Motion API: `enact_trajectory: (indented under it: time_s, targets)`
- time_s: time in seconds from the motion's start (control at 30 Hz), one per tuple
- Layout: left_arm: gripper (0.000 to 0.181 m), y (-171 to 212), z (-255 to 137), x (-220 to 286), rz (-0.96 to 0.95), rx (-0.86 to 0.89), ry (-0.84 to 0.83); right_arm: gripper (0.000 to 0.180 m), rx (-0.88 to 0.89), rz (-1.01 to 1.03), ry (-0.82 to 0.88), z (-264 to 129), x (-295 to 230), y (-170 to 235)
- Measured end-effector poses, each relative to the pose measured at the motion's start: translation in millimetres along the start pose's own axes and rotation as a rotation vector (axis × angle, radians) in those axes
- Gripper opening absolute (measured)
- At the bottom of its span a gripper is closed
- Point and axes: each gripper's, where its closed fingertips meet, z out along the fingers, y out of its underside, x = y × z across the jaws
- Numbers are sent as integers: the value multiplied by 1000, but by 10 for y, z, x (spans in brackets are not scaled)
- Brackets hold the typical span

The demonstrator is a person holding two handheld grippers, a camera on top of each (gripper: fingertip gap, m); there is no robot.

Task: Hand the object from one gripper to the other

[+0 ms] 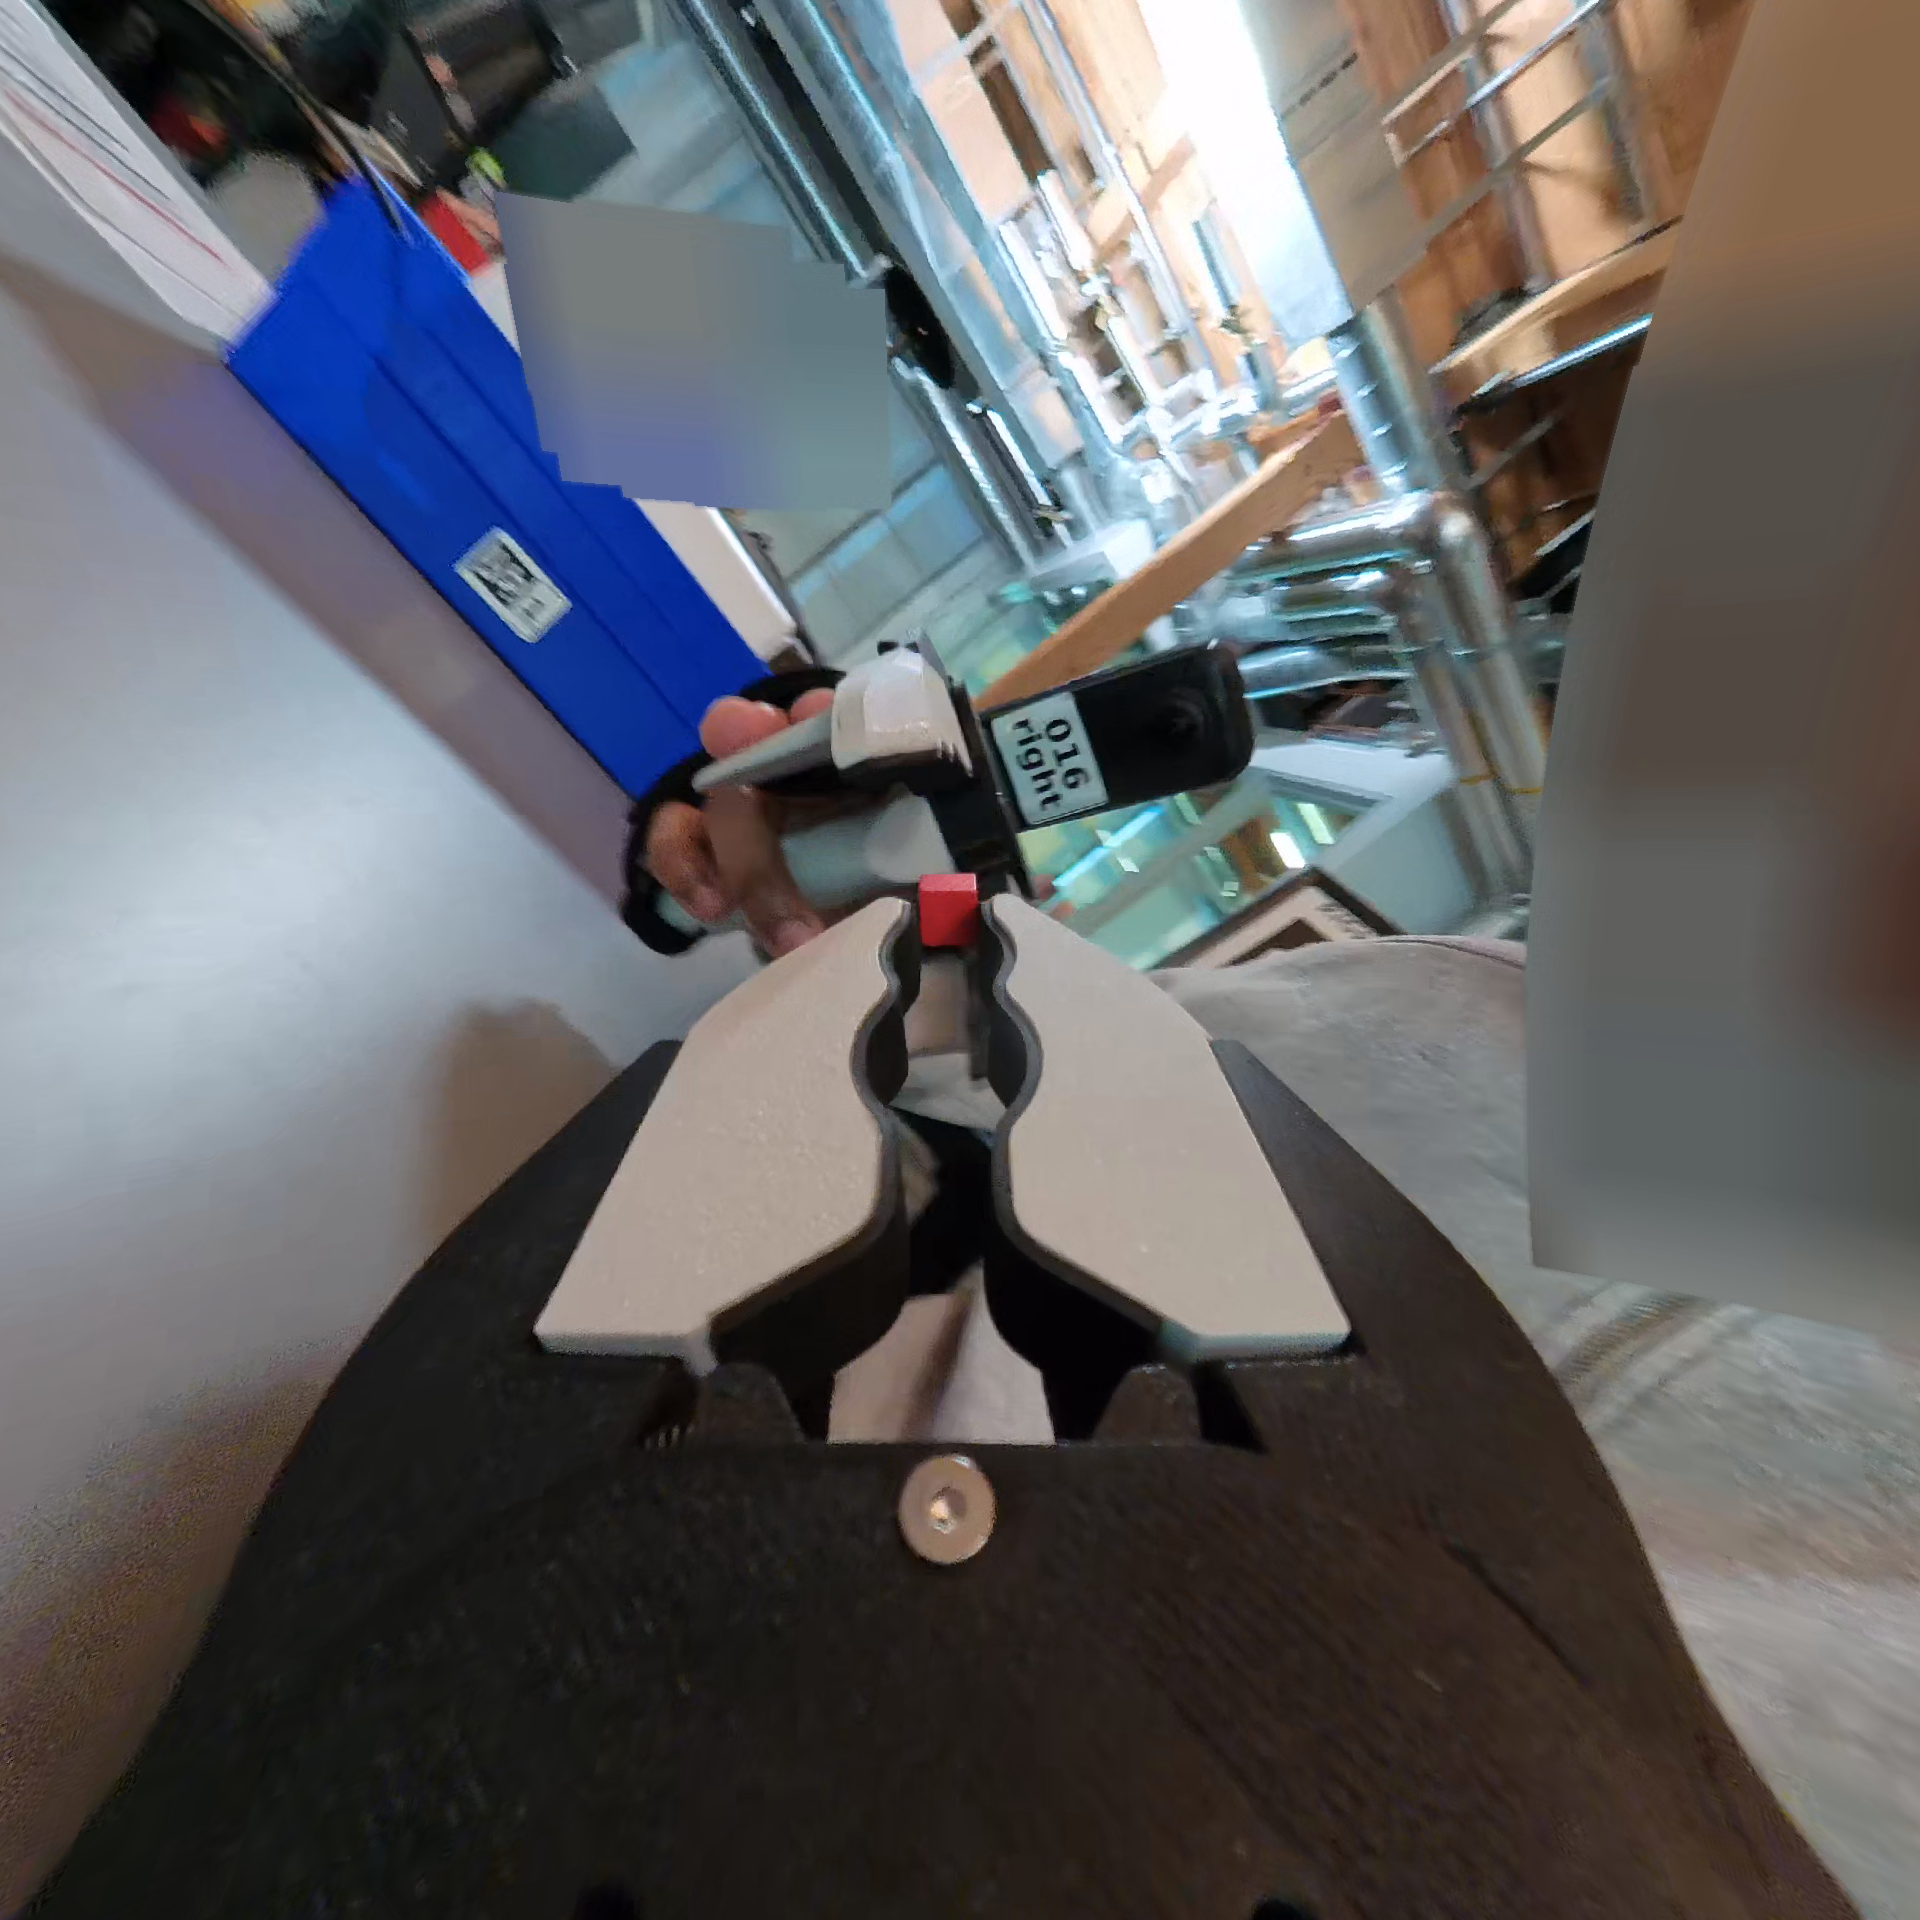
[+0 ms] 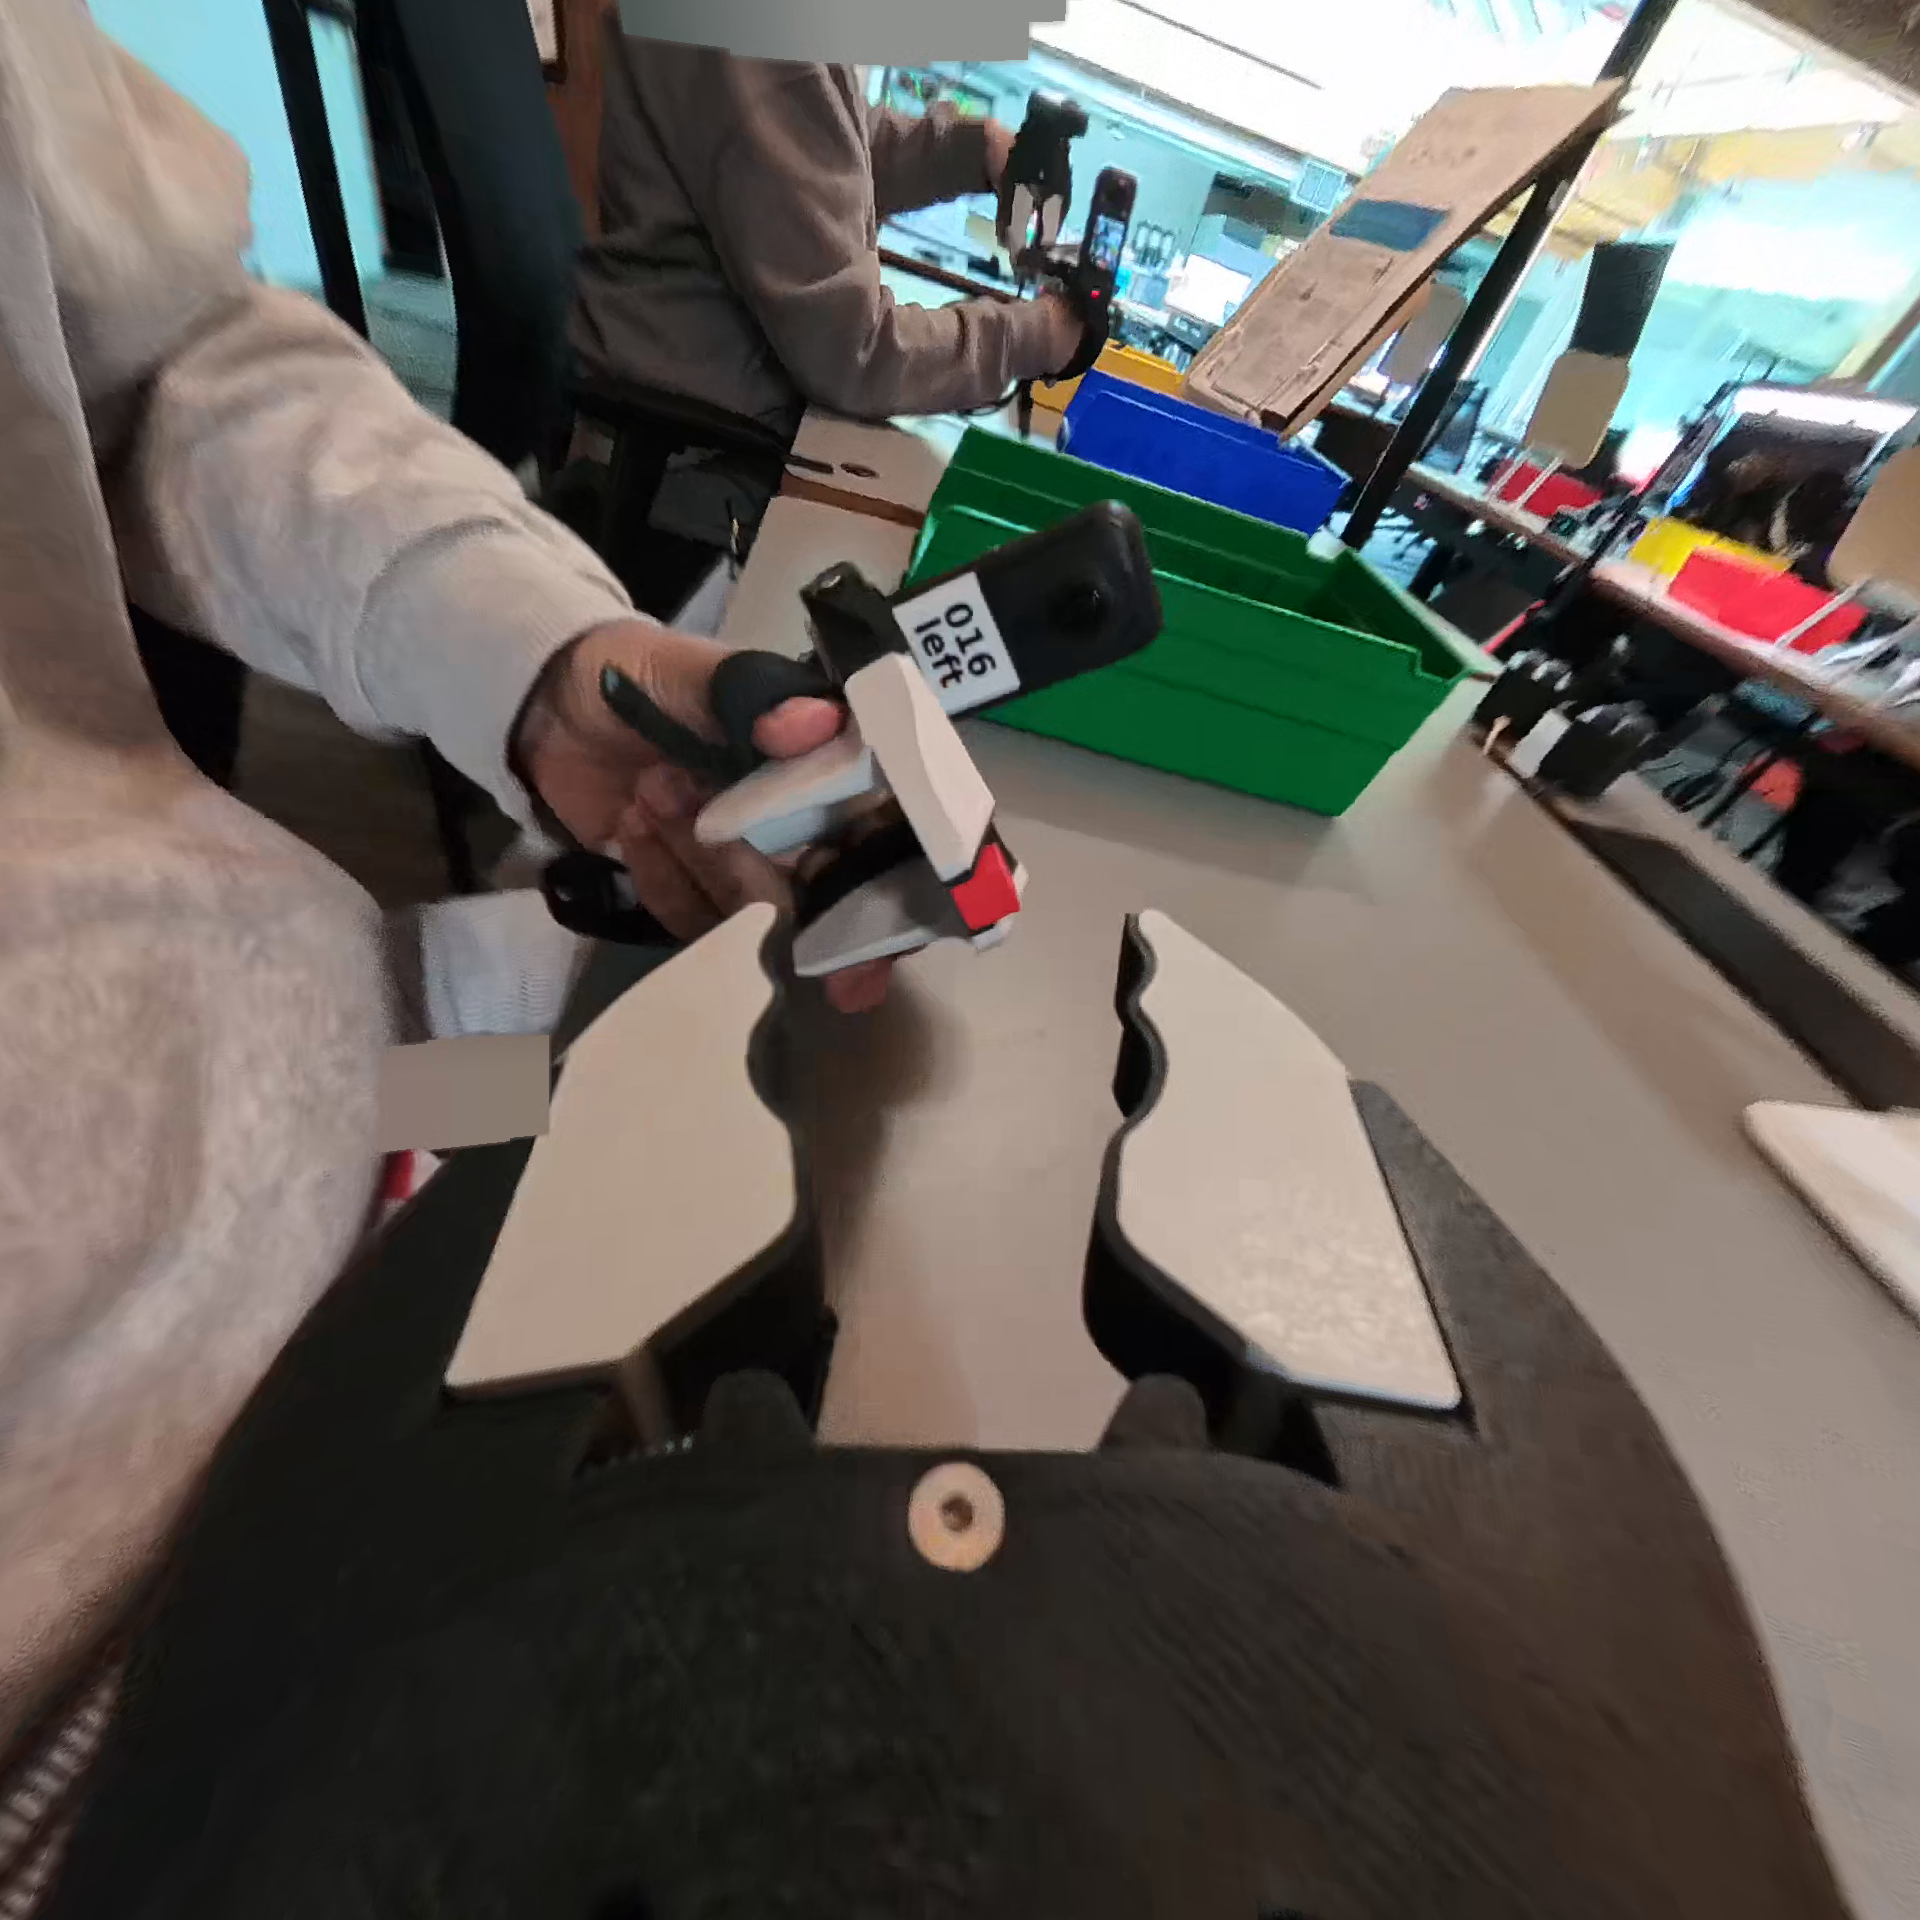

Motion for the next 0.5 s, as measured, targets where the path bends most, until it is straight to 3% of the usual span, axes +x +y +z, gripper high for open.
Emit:
enact_trajectory:
  time_s: [0.1,0.3,0.5]
  targets:
    - [9,-68,-57,-64,199,1,-125,55,55,164,-19,-46,66,-49]
    - [10,-85,-77,-57,782,-118,-362,31,154,625,-125,-128,162,-127]
    - [10,-28,-16,63,1028,-144,-385,35,252,1151,-374,-103,102,-178]
